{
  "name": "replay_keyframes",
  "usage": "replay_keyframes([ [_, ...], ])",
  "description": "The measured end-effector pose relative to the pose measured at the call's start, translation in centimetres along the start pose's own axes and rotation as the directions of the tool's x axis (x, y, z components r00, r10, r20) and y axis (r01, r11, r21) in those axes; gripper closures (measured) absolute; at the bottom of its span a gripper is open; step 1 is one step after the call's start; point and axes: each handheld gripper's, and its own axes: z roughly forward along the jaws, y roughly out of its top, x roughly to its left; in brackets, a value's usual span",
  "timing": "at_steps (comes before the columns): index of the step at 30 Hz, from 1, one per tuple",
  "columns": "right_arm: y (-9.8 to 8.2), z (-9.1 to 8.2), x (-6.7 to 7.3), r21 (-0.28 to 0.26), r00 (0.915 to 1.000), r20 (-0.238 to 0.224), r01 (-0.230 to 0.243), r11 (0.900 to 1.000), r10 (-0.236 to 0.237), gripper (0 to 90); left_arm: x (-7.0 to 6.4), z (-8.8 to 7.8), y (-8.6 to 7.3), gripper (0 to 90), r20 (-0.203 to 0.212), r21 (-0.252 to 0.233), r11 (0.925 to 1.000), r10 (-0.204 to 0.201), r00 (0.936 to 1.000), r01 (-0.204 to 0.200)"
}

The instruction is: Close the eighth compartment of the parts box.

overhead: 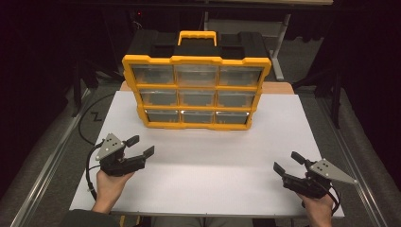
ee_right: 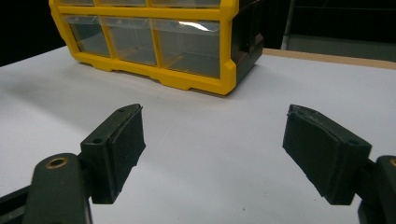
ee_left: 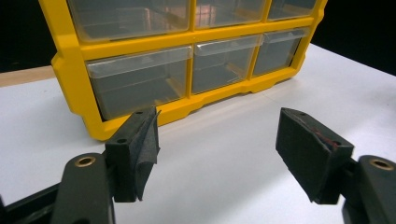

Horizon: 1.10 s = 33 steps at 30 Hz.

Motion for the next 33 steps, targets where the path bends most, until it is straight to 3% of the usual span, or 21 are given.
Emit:
replay_keyframes([
  [19,-0.2,-0.5,0.1,-0.001,1.0000,-0.004,-0.003,1.000,0.003,21.9,-0.3,-0.2,-1.6,27.2,0.020,-0.009,0.9997,0.023,0.9995,-0.023],
  [25,-0.2,-0.5,0.2,0.006,1.0000,-0.003,-0.002,1.000,0.002,21.9,0.0,-0.6,-2.1,26.7,0.020,-0.023,0.9997,0.004,0.9998,-0.003],
  [33,-0.2,-0.6,0.2,0.002,1.0000,0.001,0.001,1.000,-0.001,21.9,0.0,-0.6,-2.4,26.7,0.017,-0.029,0.9996,0.009,0.9998,-0.008],
])
